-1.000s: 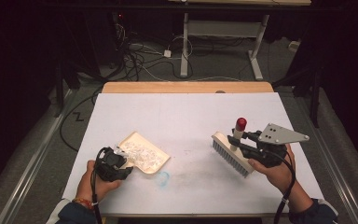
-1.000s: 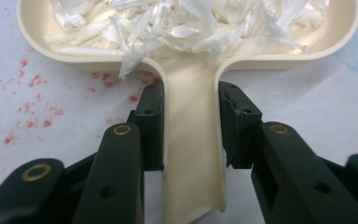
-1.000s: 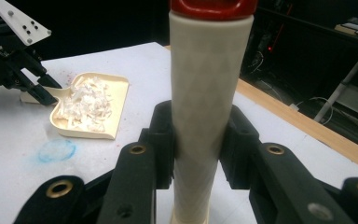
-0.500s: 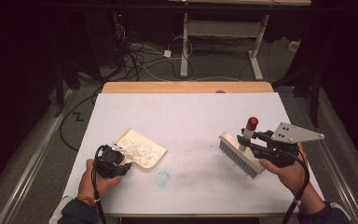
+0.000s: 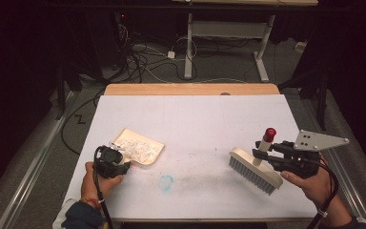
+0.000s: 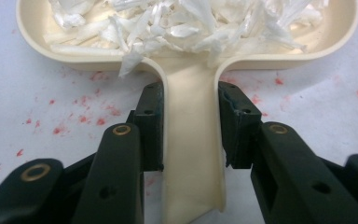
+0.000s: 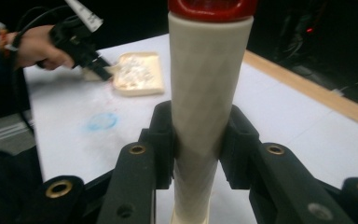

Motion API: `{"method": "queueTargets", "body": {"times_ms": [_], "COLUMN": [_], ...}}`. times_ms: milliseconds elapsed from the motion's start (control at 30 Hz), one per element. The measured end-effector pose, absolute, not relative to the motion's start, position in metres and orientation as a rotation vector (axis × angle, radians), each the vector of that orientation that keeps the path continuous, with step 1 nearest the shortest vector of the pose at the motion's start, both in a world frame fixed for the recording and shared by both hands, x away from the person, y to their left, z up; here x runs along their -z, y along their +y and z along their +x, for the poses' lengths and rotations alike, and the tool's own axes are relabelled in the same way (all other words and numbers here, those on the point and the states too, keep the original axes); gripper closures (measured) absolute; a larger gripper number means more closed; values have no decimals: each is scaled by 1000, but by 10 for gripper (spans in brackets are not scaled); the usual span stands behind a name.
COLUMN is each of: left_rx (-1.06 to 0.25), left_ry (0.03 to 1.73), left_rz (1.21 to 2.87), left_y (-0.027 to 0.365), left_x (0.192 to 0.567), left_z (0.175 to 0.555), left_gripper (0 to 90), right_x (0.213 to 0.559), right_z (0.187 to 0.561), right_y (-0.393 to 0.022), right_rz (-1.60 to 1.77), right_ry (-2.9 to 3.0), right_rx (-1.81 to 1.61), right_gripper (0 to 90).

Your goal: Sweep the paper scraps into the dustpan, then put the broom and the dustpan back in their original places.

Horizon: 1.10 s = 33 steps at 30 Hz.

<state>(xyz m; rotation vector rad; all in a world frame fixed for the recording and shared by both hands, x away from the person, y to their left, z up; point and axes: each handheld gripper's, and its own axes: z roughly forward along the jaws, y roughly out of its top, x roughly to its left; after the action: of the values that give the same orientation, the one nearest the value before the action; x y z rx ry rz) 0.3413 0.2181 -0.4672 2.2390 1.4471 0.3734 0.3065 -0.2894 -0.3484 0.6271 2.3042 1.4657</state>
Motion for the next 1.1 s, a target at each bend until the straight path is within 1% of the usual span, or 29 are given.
{"method": "queueTargets", "body": {"times_ms": [300, 567, 700, 767, 933, 1000, 1100], "left_rx": [-397, -416, -417, -412, -413, -397, -381], "left_ry": [1480, 1483, 1480, 1478, 1470, 1457, 1411], "left_rz": [2197, 2194, 2193, 2188, 2186, 2179, 2178], "left_y": [212, 207, 205, 203, 194, 191, 184], "left_x": [468, 468, 469, 469, 471, 471, 472], "left_z": [354, 356, 356, 354, 350, 347, 343], "left_gripper": [634, 631, 628, 616, 546, 504, 475], "right_x": [355, 364, 364, 362, 363, 363, 362], "right_z": [298, 308, 310, 313, 328, 336, 349], "right_y": [-291, -292, -294, -295, -297, -298, -297], "right_rz": [577, 594, 602, 622, 673, 704, 747], "right_ry": [2424, 2475, 2466, 2449, 2416, 2402, 2379], "right_rx": [-1455, -1419, -1394, -1359, -1313, -1292, -1272], "right_gripper": [700, 698, 693, 679, 647, 632, 609]}}
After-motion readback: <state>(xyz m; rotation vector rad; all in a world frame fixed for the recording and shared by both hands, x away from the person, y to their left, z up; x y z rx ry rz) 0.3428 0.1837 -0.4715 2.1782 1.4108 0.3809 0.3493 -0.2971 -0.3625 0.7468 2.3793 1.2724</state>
